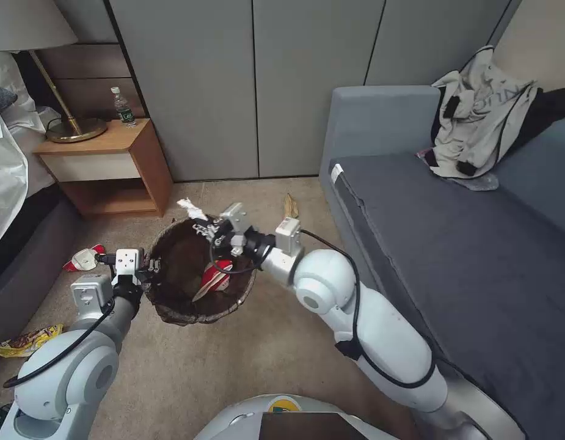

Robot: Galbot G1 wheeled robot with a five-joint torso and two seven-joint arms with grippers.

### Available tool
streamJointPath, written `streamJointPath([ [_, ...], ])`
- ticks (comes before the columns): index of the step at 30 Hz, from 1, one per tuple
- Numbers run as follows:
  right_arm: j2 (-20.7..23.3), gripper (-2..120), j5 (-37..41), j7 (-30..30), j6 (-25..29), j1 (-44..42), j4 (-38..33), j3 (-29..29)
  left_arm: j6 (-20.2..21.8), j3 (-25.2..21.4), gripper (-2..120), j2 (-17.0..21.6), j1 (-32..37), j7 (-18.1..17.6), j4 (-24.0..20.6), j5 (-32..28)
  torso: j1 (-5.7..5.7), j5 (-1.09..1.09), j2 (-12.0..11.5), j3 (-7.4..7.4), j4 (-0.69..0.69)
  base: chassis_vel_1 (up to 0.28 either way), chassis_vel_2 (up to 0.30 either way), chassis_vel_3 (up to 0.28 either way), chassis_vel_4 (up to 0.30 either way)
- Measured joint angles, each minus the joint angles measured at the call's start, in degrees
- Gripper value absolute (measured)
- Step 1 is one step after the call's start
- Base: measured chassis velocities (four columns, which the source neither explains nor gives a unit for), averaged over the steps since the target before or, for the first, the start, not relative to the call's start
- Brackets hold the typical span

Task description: Pick up the trash bin, then pick up the garbage from the floor and place it into the trash bin.

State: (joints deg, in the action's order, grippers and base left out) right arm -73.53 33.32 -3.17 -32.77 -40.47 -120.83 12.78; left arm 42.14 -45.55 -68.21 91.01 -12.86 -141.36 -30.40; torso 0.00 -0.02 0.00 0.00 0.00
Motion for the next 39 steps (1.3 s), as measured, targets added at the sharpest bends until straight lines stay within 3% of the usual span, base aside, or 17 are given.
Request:
streamJointPath([
  [12,-0.17,0,0.93,2.85,-1.73,1.39,1.66,5.78,0.00,-0.01,2,-0.27,-1.13,-0.02,0.20,-0.48,0.00,0.01,0.00,0.00,-0.01,0.000,0.000,0.000,0.000],
  [22,-0.41,36,0.80,5.61,-2.42,0.88,1.98,6.12,0.00,-0.22,2,-0.21,-1.39,-0.17,0.11,-0.89,0.00,0.02,0.00,0.00,-0.01,0.000,0.000,0.000,0.000],
  [24,-0.38,39,0.80,5.62,-2.42,0.84,1.98,6.12,0.00,-0.22,2,-0.25,-1.43,-0.18,0.09,-0.90,0.00,0.02,0.00,0.00,-0.01,0.000,0.000,0.000,0.000],
  [28,-0.42,61,0.84,5.53,-2.42,0.59,1.72,6.15,0.00,-0.59,2,-0.55,-1.79,0.15,0.03,-1.59,0.00,0.02,0.00,0.00,0.00,0.000,0.000,0.000,0.000],
  [39,-0.53,98,1.34,5.78,-2.06,0.61,0.89,3.59,0.00,-0.54,2,-1.18,-2.16,0.14,-0.08,-1.73,0.00,0.02,0.00,0.00,-0.01,0.000,0.000,0.000,0.000],
])
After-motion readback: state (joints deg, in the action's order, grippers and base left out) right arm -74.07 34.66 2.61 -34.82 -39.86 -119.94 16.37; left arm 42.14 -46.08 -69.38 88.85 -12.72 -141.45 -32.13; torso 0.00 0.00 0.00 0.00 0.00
